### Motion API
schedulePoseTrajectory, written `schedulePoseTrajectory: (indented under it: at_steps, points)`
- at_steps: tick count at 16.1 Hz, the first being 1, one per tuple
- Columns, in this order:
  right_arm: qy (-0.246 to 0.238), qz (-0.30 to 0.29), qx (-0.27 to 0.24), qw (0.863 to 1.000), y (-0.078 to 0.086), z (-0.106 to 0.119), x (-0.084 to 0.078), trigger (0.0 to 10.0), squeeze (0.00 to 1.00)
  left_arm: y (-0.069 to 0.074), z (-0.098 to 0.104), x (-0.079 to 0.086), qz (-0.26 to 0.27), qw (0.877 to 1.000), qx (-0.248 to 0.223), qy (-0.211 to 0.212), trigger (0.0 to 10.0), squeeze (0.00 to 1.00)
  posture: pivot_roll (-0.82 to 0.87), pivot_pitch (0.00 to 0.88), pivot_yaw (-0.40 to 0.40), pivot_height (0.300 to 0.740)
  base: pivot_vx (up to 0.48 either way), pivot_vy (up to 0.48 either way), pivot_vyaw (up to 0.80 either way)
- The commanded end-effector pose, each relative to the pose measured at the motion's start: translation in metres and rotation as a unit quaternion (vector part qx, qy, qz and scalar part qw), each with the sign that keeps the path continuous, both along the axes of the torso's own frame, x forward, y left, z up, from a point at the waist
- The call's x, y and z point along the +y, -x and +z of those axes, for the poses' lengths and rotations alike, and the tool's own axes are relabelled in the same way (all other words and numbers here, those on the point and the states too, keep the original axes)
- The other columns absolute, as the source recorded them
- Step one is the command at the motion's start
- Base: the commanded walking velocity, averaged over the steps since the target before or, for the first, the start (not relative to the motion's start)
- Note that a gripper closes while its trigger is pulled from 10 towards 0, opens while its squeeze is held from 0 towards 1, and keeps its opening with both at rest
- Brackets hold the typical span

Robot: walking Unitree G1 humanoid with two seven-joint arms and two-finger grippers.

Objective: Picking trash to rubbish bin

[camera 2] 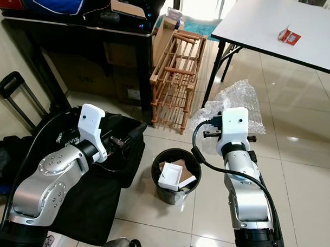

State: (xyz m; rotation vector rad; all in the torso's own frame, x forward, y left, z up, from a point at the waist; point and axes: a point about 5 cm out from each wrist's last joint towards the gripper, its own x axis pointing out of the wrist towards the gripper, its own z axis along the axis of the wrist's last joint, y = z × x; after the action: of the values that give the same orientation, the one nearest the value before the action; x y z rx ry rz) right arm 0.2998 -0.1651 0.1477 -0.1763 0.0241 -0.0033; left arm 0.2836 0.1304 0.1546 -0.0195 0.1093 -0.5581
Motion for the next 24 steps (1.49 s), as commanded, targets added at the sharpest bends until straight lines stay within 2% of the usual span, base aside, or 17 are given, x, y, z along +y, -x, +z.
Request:
schedulePoseTrajectory:
  at_steps: [1, 3, 7, 21, 24]
  points:
    - [0.002, -0.007, 0.003, 1.000, 0.0009, -0.0027, -0.0027, 10.0, 0.00, 0.0020, 0.0015, -0.0023, -0.009, 1.000, -0.006, -0.003, 10.0, 0.00, 0.06, 0.119, 0.000, 0.740, 0.000, 0.000, 0.00]
    - [0.001, -0.008, 0.007, 1.000, 0.0016, -0.0043, -0.0028, 10.0, 0.00, 0.0029, 0.0008, -0.0029, -0.011, 1.000, -0.005, -0.004, 10.0, 0.00, 0.06, 0.120, 0.000, 0.740, 0.000, 0.000, 0.00]
    - [0.004, -0.009, 0.010, 1.000, 0.0002, -0.0044, -0.0027, 10.0, 0.00, 0.0028, 0.0006, -0.0019, -0.013, 1.000, -0.005, -0.009, 10.0, 0.00, 0.07, 0.115, 0.001, 0.740, 0.000, 0.000, -0.78]
    - [0.002, -0.013, 0.008, 1.000, 0.0020, -0.0047, -0.0052, 10.0, 0.00, -0.0014, 0.0014, -0.0075, -0.023, 1.000, -0.007, -0.008, 10.0, 0.00, 0.05, 0.107, 0.004, 0.740, 0.000, 0.000, 0.00]
    - [0.004, -0.013, 0.007, 1.000, 0.0019, -0.0029, -0.0061, 10.0, 0.00, 0.0016, -0.0017, -0.0094, -0.028, 1.000, -0.001, -0.005, 10.0, 0.00, 0.04, 0.110, 0.005, 0.740, 0.000, 0.000, 0.00]
